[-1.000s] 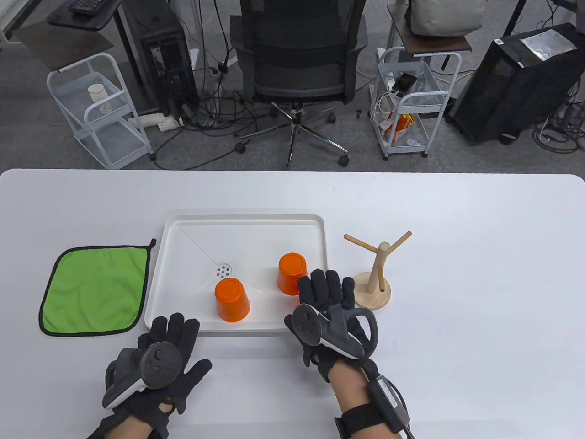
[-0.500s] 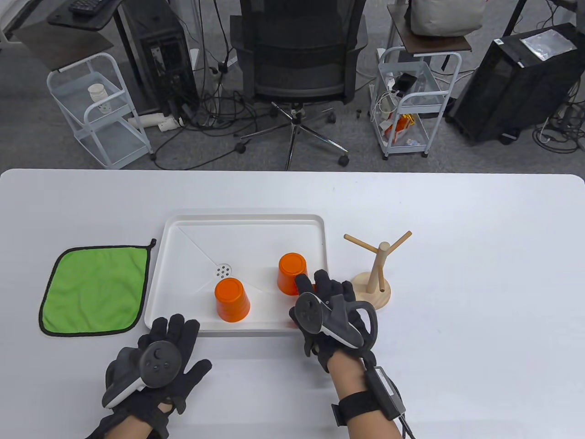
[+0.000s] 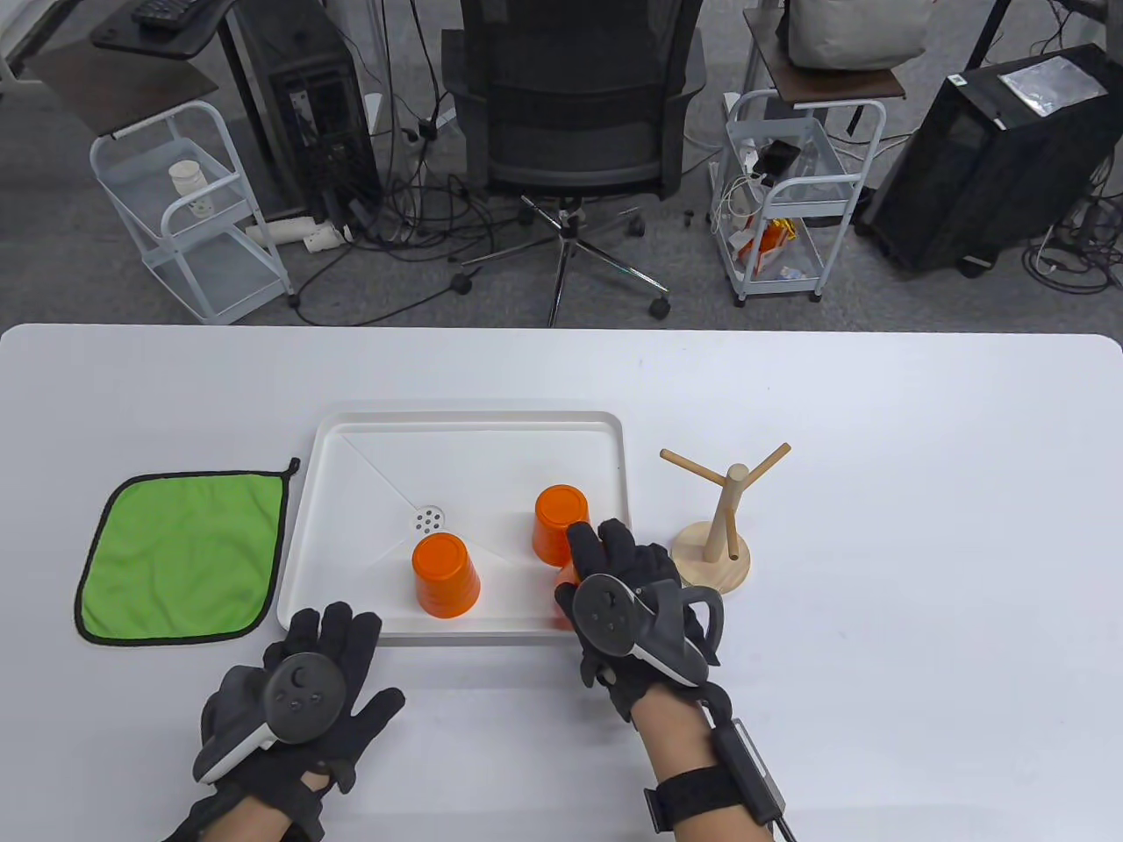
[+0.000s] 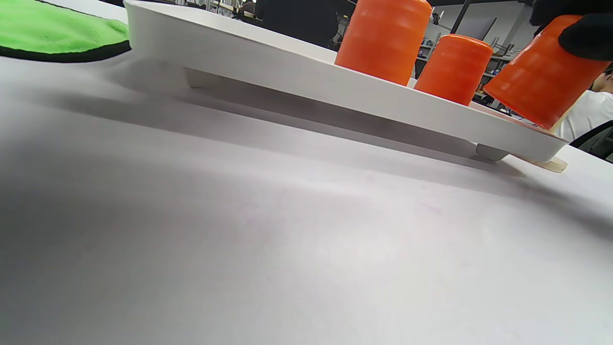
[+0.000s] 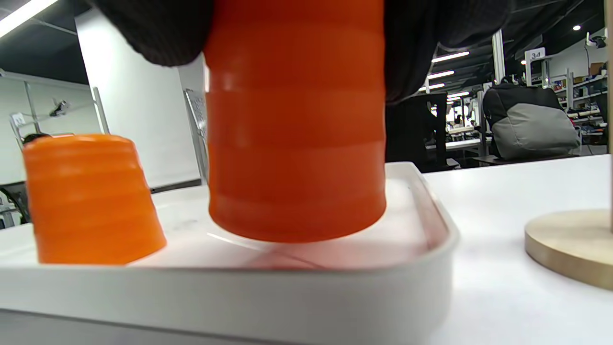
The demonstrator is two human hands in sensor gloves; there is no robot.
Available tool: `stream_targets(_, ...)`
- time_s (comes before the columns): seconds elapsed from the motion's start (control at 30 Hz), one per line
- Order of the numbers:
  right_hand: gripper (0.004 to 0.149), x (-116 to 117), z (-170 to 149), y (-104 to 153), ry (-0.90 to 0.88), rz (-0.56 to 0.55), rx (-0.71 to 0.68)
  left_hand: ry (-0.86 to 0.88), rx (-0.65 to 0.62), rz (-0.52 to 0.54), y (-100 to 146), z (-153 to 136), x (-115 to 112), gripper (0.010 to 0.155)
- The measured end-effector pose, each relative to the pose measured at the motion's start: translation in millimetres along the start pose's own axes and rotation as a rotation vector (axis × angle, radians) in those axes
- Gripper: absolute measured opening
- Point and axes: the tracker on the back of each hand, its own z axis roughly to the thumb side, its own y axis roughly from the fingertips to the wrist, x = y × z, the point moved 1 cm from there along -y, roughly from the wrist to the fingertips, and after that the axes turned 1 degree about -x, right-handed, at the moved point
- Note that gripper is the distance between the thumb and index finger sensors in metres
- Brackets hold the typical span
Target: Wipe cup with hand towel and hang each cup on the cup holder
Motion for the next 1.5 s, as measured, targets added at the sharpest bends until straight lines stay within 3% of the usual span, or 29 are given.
stream_targets(0.4,0.072,-17.6,22.0,31.4,-0.210,-0.106,-0.068,0.008,0.005,0.009,1.1,-1.5,0.7,0.086)
stream_targets(0.97,0.077,-11.1,29.4,66.1,-0.595,-0.175,-0.094,0.011,0.029,-0.003,0.7,-4.8,0.5,0.086)
stream_targets(1.13,0.077,-12.5,31.1,68.7,-0.621,-0.183,-0.107,-0.011,0.048,0.021,-0.6,-7.6,6.5,0.086)
stream_targets(1.5,0.078,-10.0,30.4,70.1,-0.659,-0.163,-0.111,-0.105,0.221,0.057,-12.1,-60.8,37.3,0.085)
